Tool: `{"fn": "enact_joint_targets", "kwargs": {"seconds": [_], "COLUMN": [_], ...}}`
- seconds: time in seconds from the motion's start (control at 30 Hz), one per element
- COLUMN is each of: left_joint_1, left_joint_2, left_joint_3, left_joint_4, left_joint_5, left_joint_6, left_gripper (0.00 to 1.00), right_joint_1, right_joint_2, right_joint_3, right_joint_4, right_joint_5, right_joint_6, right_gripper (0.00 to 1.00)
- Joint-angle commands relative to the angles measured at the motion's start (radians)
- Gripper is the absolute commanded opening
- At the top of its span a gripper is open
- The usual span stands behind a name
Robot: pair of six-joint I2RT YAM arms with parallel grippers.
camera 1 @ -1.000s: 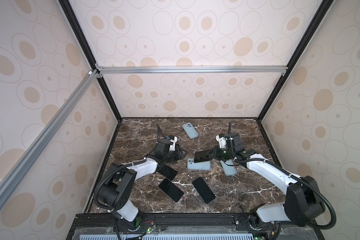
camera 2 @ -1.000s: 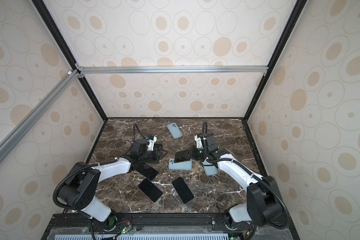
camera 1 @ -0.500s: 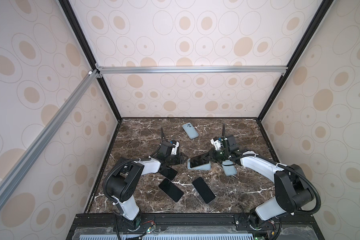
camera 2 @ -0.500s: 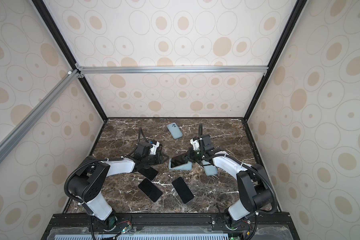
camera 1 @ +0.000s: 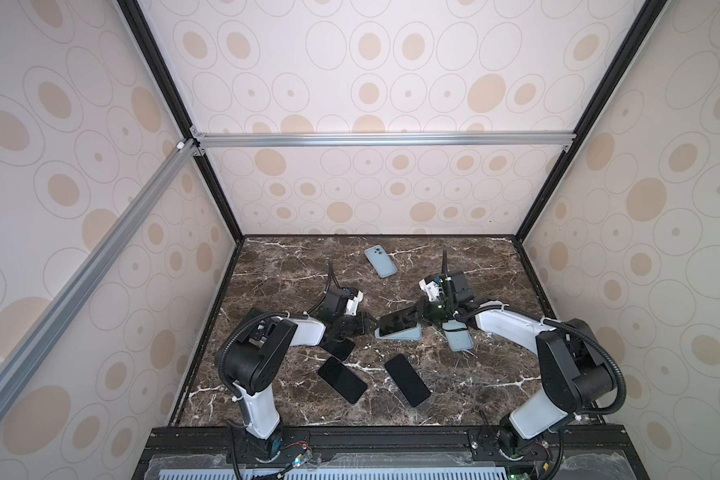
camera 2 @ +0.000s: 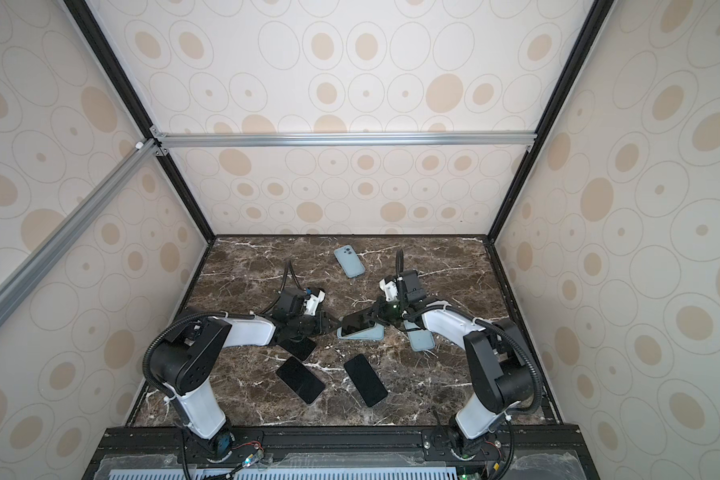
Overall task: Put the phone into the phone case
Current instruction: 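Lower the phone edge into the case with the right gripper while left holds it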
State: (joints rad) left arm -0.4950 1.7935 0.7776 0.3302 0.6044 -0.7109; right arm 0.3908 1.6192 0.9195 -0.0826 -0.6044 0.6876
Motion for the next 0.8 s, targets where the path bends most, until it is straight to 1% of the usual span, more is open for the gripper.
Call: {"fn": "enact_joint_targets", "kwargs": {"seconds": [0.0,0.13,0.27,0.53,0.77], "left_joint_1": [-0.008,-0.011,-0.013,-0.019,-0.025], "left_joint_2": [0.012,0.028,0.049,0.064,0.067], "left_joint_3": [0.039,0.047,0.058,0.060,0.054], "left_joint_4": [0.022,0.020,0.017,0.021,0.041], "left_joint_5": [0.024,0.033,0.051,0.052,0.065], "left_joint_6": [-0.007,-0.005,-0.003,-0.009,-0.027], "left_gripper": [0.44,0.42,0.35,0.32,0.30], "right_joint_1": [-0.007,-0.011,-0.015,-0.028,-0.036], "right_joint_2": [0.019,0.042,0.055,0.080,0.136], "right_joint_3": [-0.005,-0.014,-0.033,-0.061,-0.097], "right_joint_4": [0.042,0.062,0.088,0.093,0.166], "right_joint_5": [-0.035,-0.048,-0.054,-0.078,-0.104], "right_joint_6": [-0.009,-0.005,0.007,-0.002,0.015], "right_gripper": [0.00,0.00,0.00,0.00,0.00]}}
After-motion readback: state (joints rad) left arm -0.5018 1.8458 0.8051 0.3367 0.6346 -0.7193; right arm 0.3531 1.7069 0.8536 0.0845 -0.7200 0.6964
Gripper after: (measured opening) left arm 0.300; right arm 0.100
